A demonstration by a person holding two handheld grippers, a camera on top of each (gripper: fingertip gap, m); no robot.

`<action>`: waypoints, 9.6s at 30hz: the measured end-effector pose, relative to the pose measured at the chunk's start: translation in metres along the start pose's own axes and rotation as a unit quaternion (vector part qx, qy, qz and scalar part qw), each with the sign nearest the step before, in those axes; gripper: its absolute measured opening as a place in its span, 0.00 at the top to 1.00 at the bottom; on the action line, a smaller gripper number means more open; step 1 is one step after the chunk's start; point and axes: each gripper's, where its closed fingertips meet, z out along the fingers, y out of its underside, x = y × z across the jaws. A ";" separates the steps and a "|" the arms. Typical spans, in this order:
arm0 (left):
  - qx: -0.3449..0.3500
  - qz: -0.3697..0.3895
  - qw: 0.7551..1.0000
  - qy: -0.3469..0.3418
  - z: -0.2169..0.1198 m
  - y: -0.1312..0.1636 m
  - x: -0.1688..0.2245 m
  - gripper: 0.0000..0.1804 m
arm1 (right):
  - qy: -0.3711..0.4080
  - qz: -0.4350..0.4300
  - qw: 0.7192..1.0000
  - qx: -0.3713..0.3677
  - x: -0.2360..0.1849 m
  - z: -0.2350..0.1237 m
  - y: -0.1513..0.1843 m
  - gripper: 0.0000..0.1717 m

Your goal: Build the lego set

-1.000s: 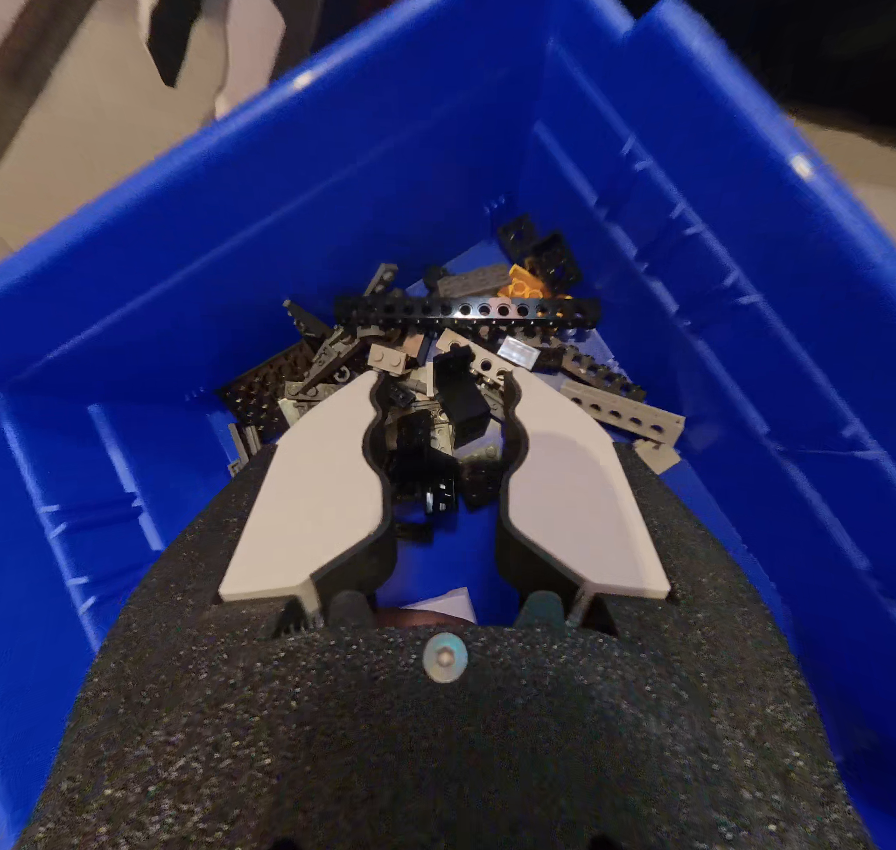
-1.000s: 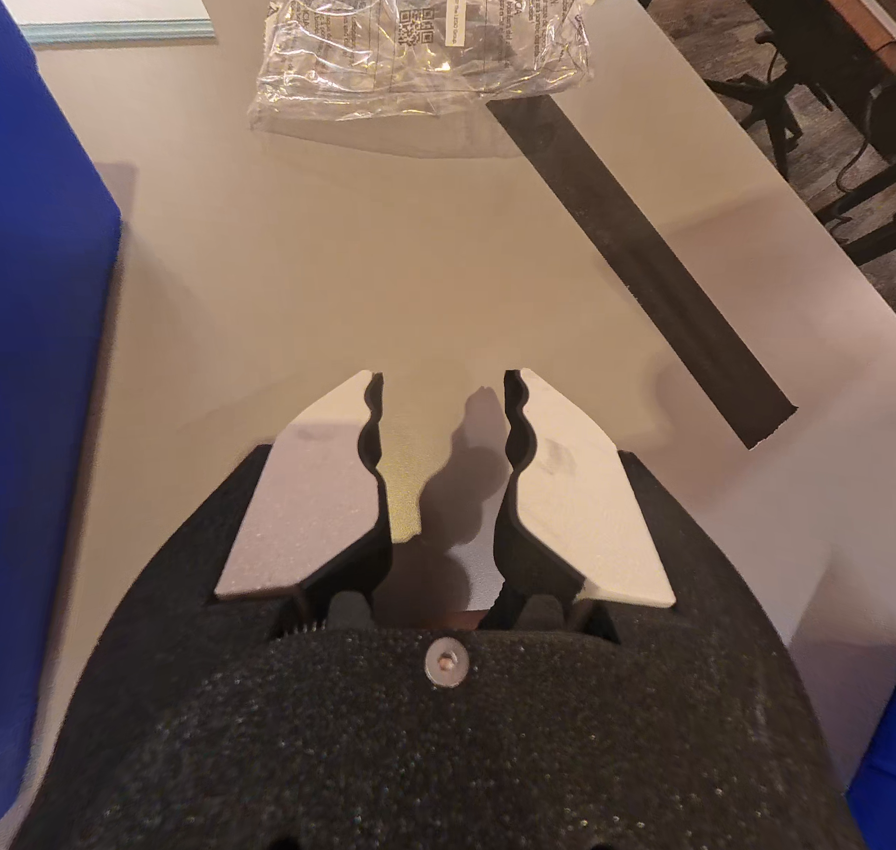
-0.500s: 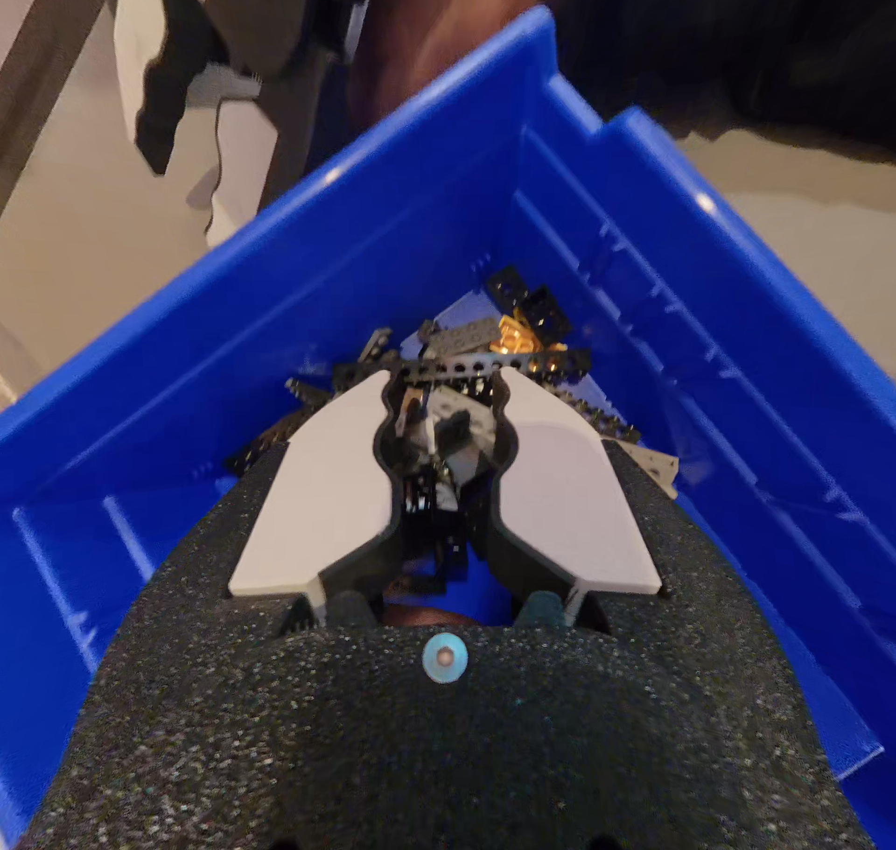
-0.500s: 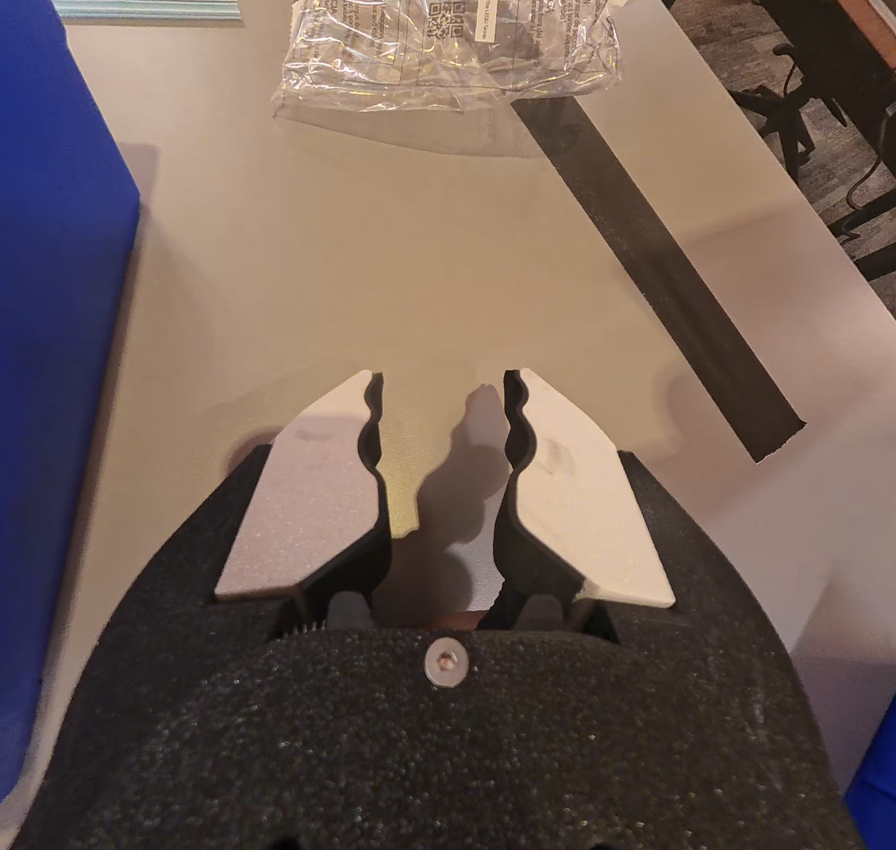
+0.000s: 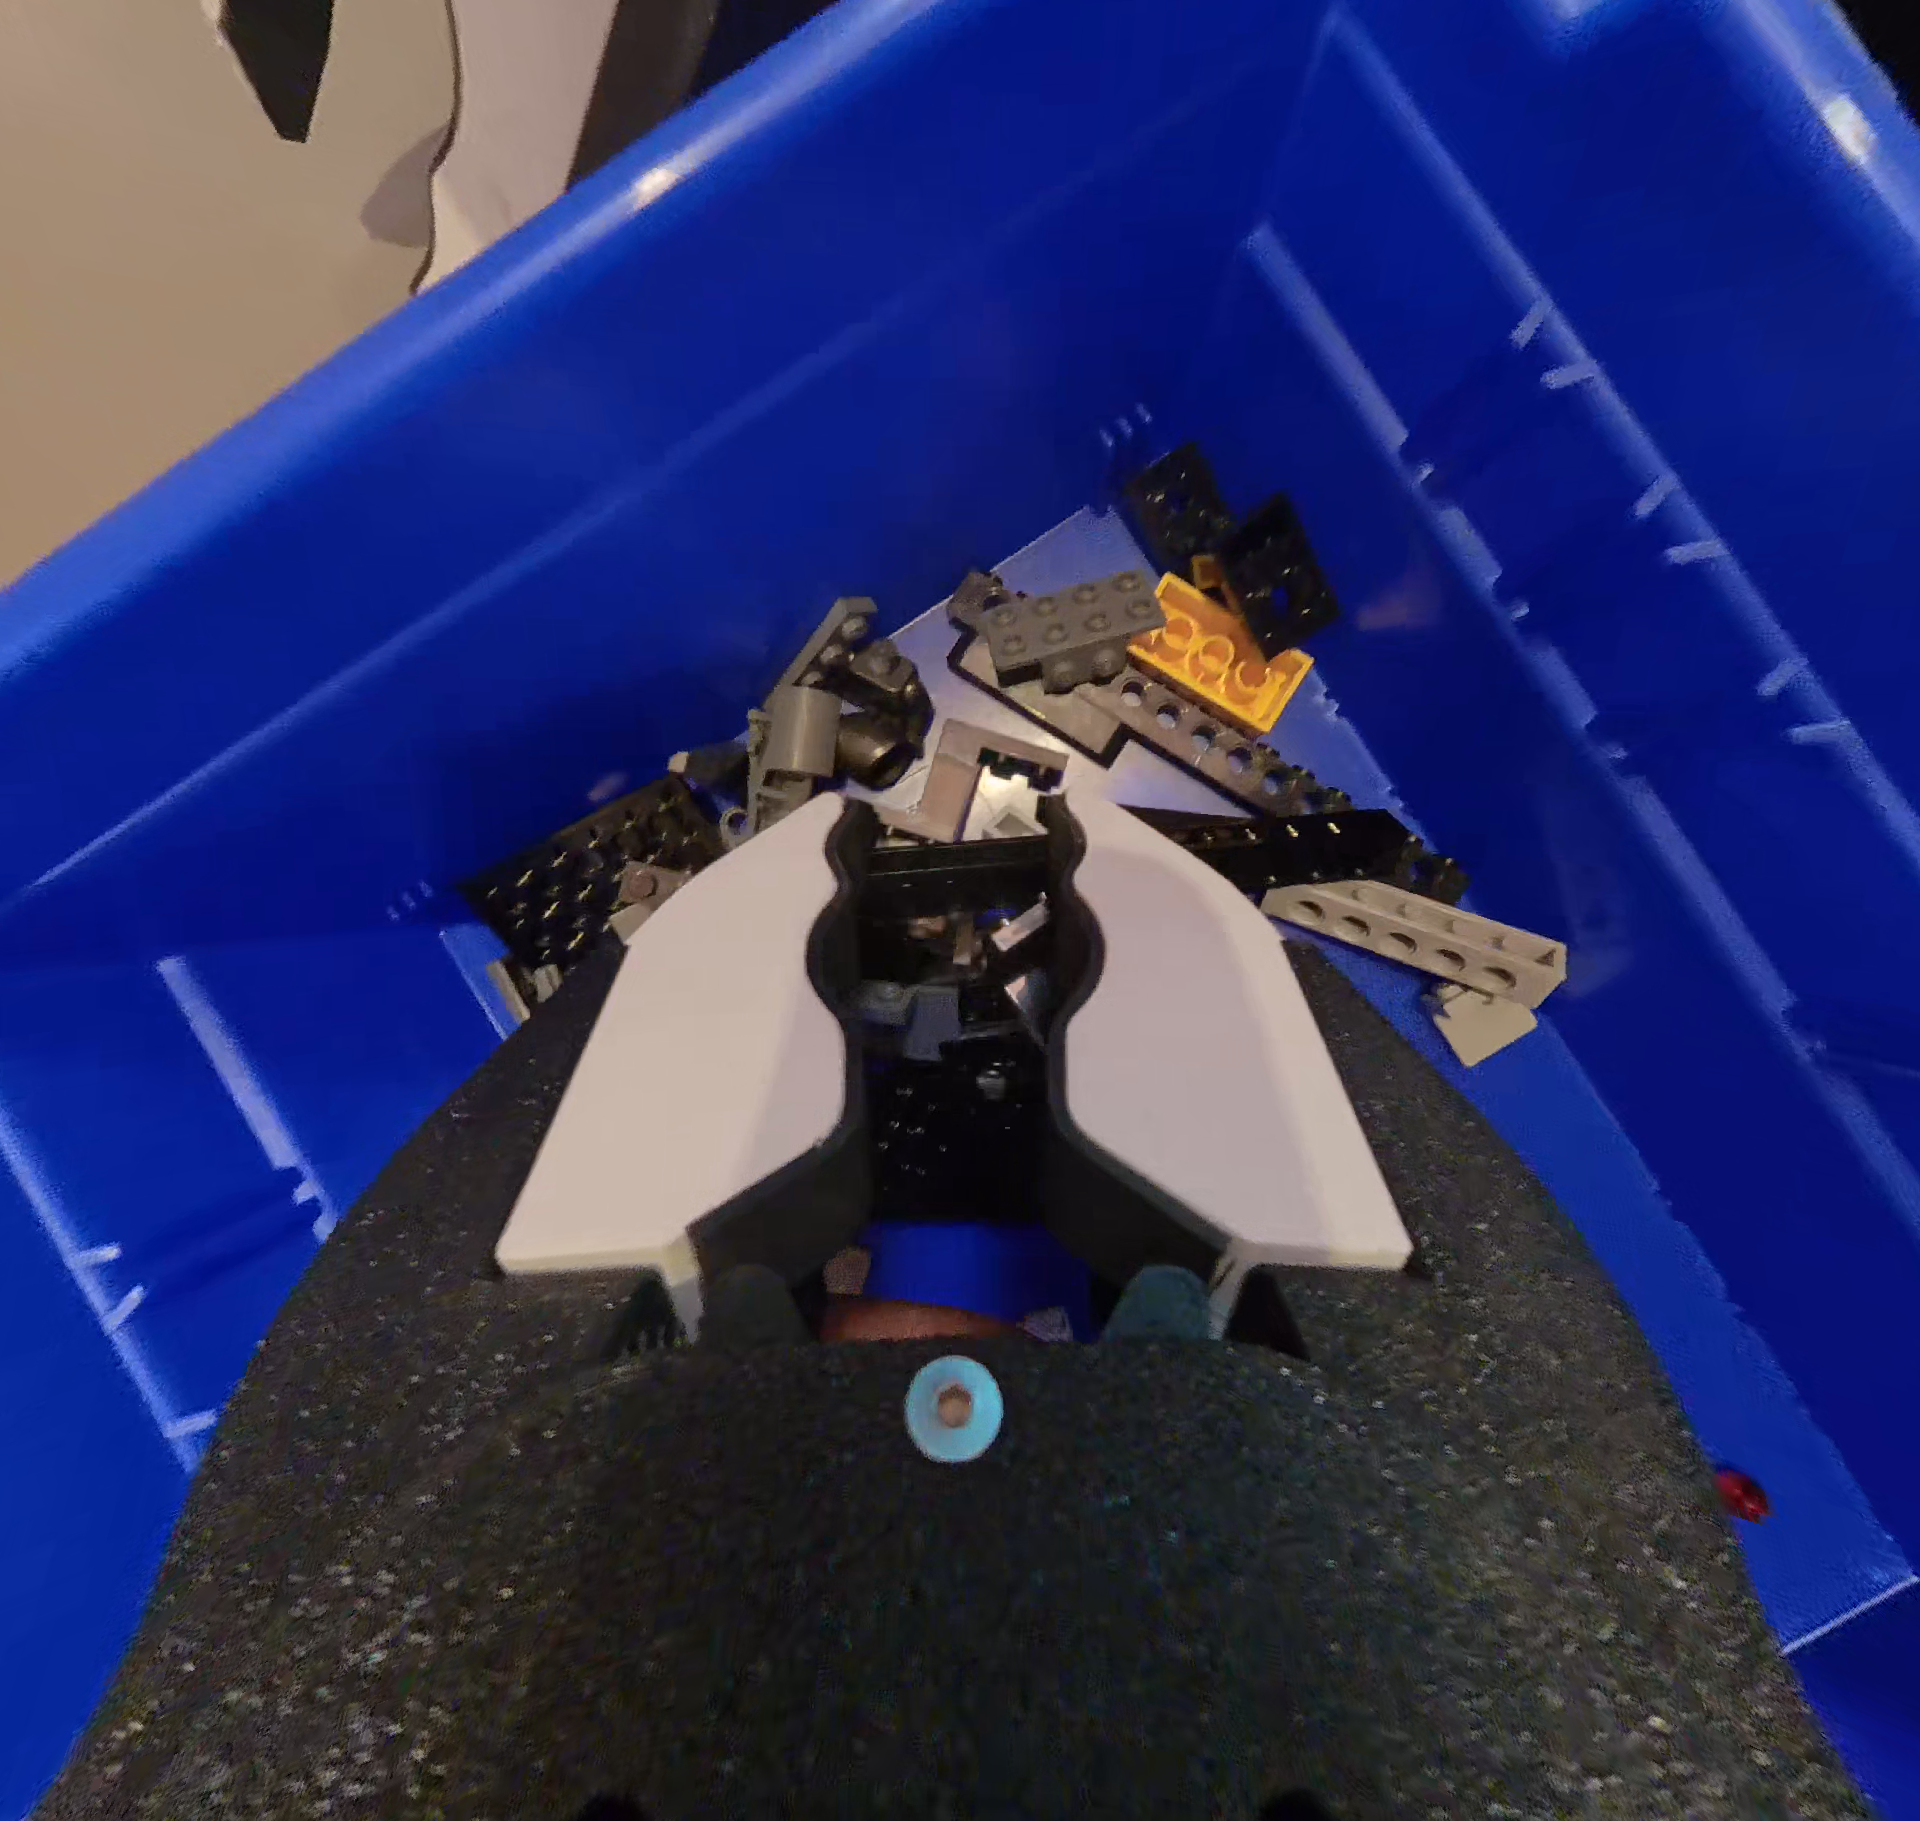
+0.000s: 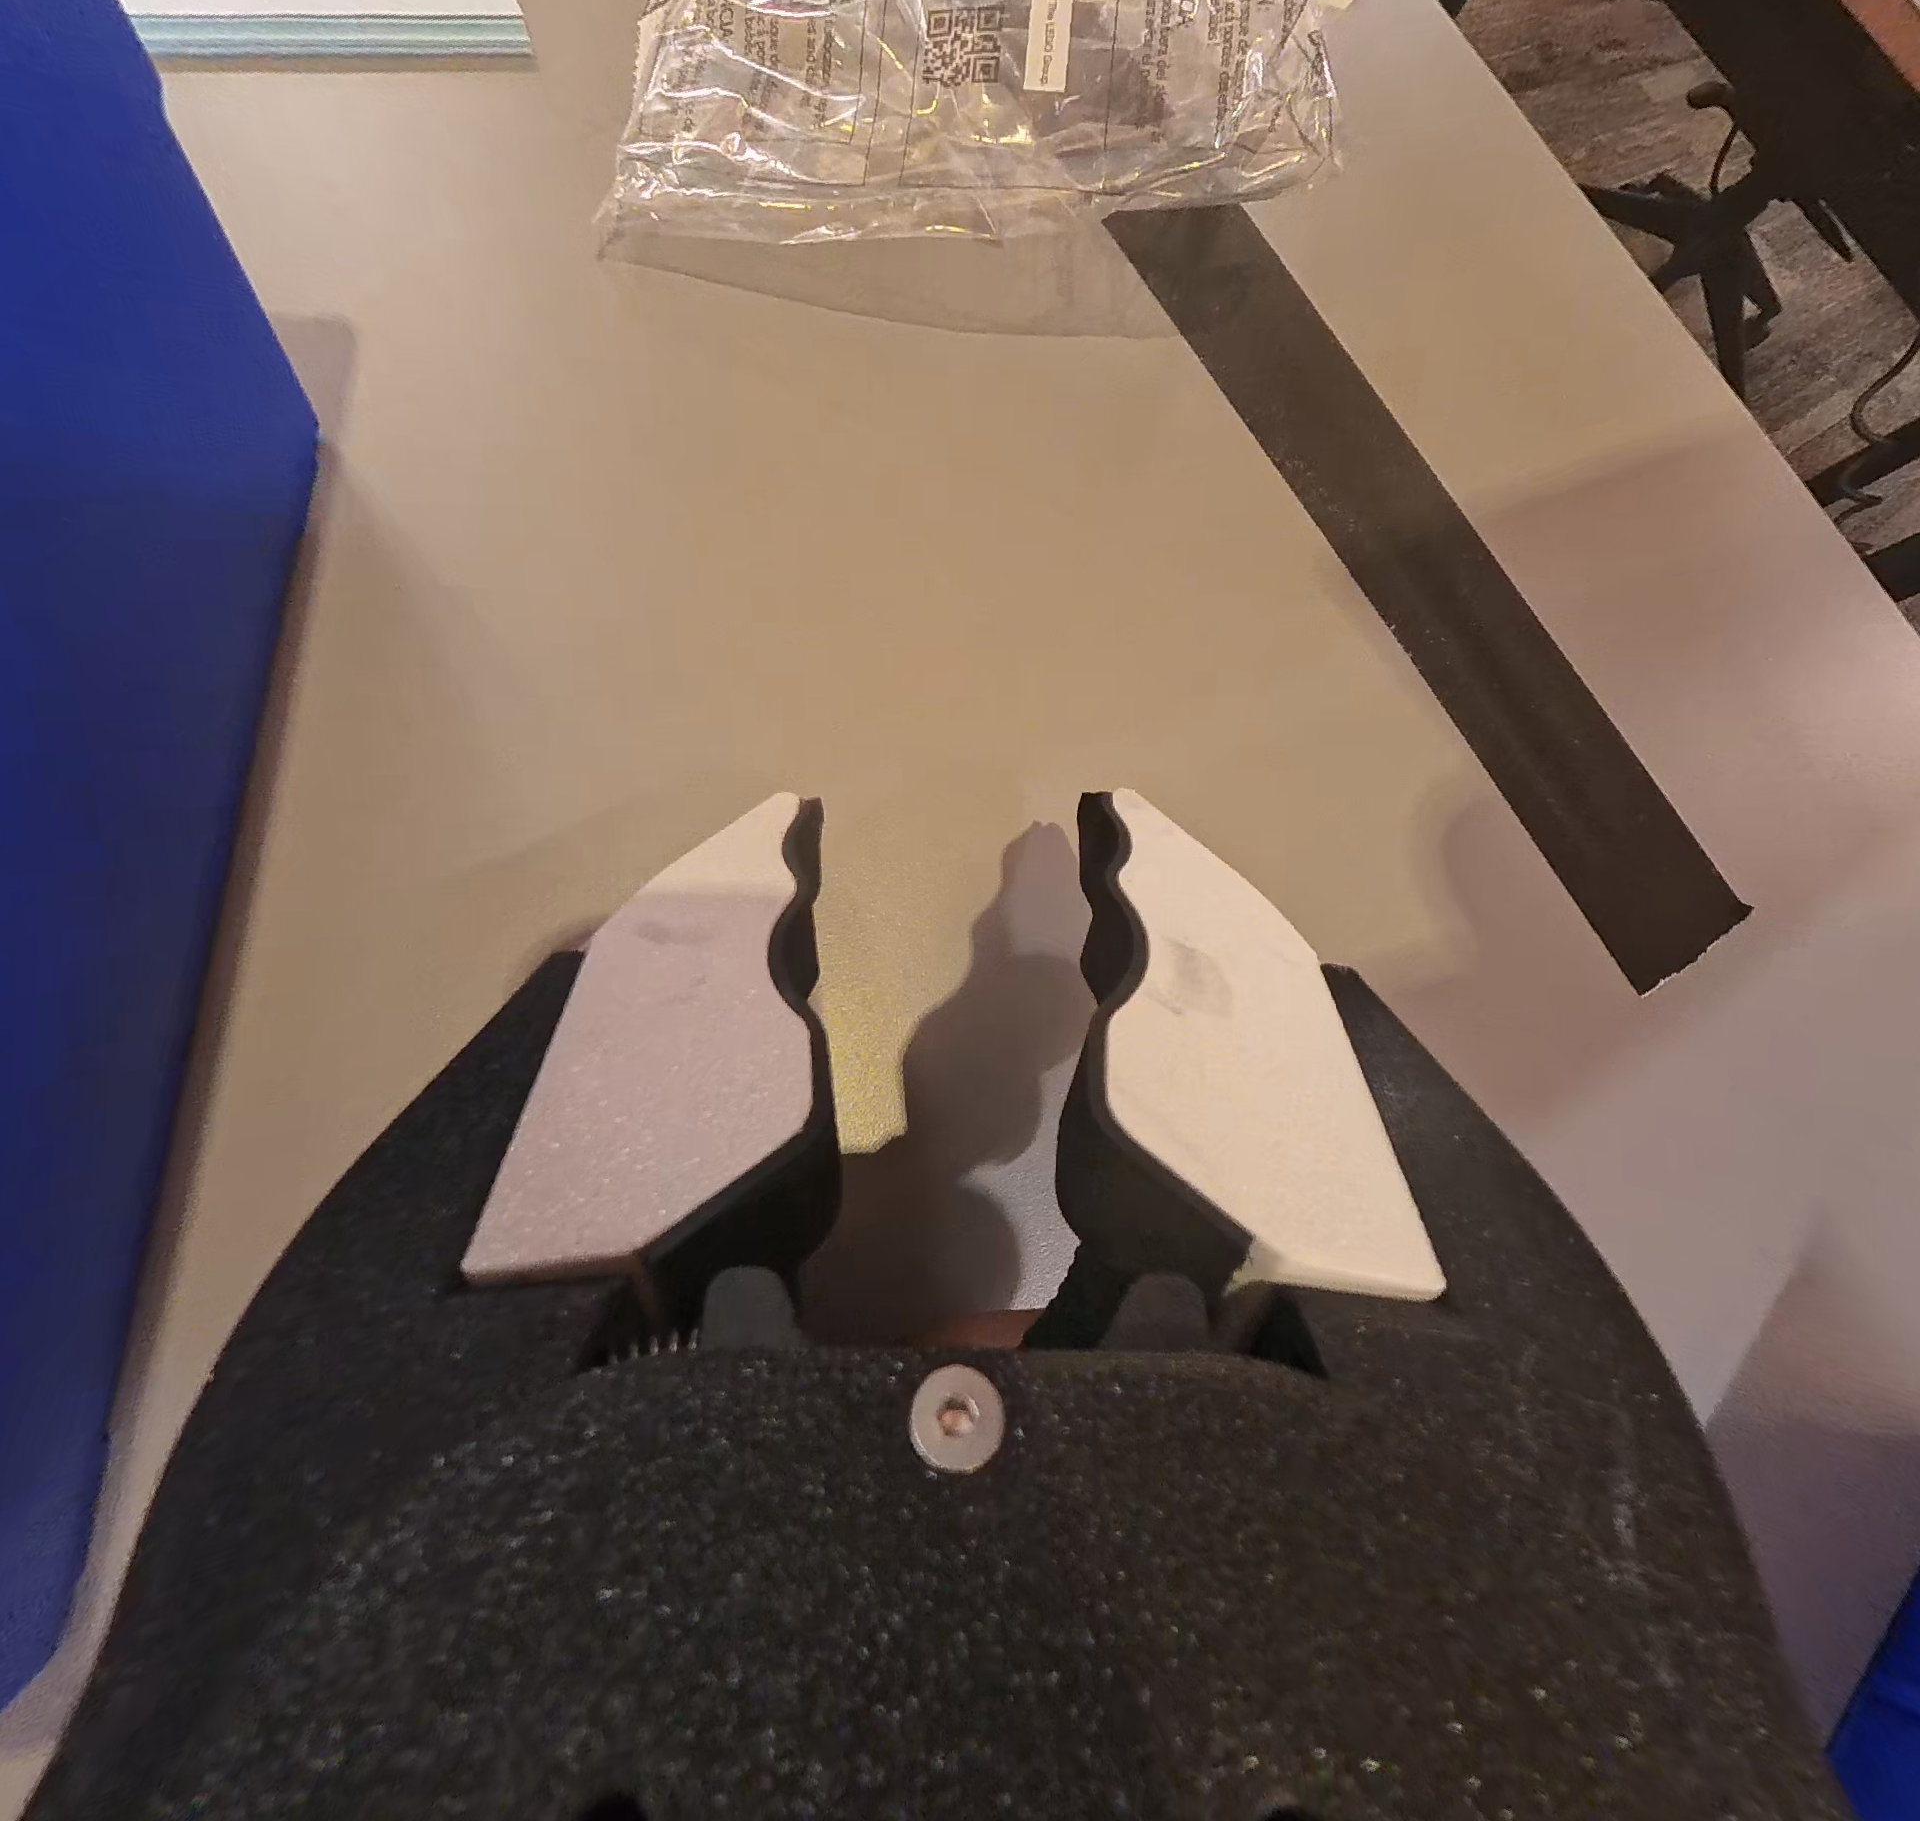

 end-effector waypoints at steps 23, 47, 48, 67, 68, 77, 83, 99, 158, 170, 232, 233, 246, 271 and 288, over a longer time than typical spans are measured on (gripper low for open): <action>-0.018 -0.017 0.999 0.023 0.011 -0.001 -0.005 0.80 | -0.001 -0.003 1.000 -0.001 -0.001 0.000 0.000 0.72; -0.017 -0.031 0.999 0.020 0.007 0.002 -0.010 0.81 | -0.003 -0.005 1.000 -0.002 -0.002 0.001 0.000 0.72; -0.017 -0.031 0.999 0.020 0.007 0.002 -0.009 0.81 | -0.003 -0.005 1.000 -0.003 -0.002 0.001 0.000 0.72; 0.000 -0.040 0.999 -0.011 0.004 -0.007 -0.019 0.83 | -0.007 -0.003 1.000 -0.003 -0.002 0.001 0.001 0.72; 0.003 -0.041 0.999 -0.012 0.003 -0.008 -0.020 0.83 | -0.007 -0.002 1.000 -0.002 -0.002 0.001 0.001 0.72; 0.029 -0.056 0.998 0.000 -0.002 -0.010 -0.018 0.82 | -0.006 0.005 1.000 0.000 0.000 0.000 0.000 0.72; 0.038 -0.059 0.998 0.009 -0.002 -0.011 -0.016 0.82 | -0.002 0.001 1.000 -0.005 0.000 0.002 0.001 0.73; 0.041 -0.061 0.997 0.000 -0.002 -0.012 -0.018 0.83 | -0.003 -0.002 1.000 -0.005 -0.001 0.001 0.001 0.73; -0.079 0.049 0.995 -0.026 0.018 0.005 -0.020 0.90 | -0.010 -0.004 1.000 -0.009 -0.003 0.002 0.002 0.73; -0.081 0.063 0.994 -0.043 0.018 0.005 -0.023 0.92 | -0.010 -0.003 1.000 -0.008 -0.003 0.002 0.002 0.73; 0.039 -0.171 0.966 -0.188 -0.187 0.190 -0.140 0.83 | 0.000 -0.006 1.000 -0.006 -0.001 0.002 0.002 0.73; 0.003 -0.171 0.968 -0.181 -0.179 0.206 -0.138 0.83 | 0.000 -0.006 1.000 -0.006 -0.001 0.002 0.002 0.73; -0.057 -0.210 0.968 -0.126 -0.147 0.273 -0.121 0.97 | 0.003 -0.008 1.000 -0.008 -0.001 0.002 0.002 0.73; 0.133 -0.022 0.991 -0.018 -0.115 -0.016 -0.027 0.98 | -0.001 -0.006 1.000 -0.008 -0.001 0.002 0.002 0.73; 0.039 0.003 0.998 -0.048 -0.025 -0.025 -0.006 0.87 | -0.005 -0.008 1.000 -0.010 -0.003 0.002 0.002 0.73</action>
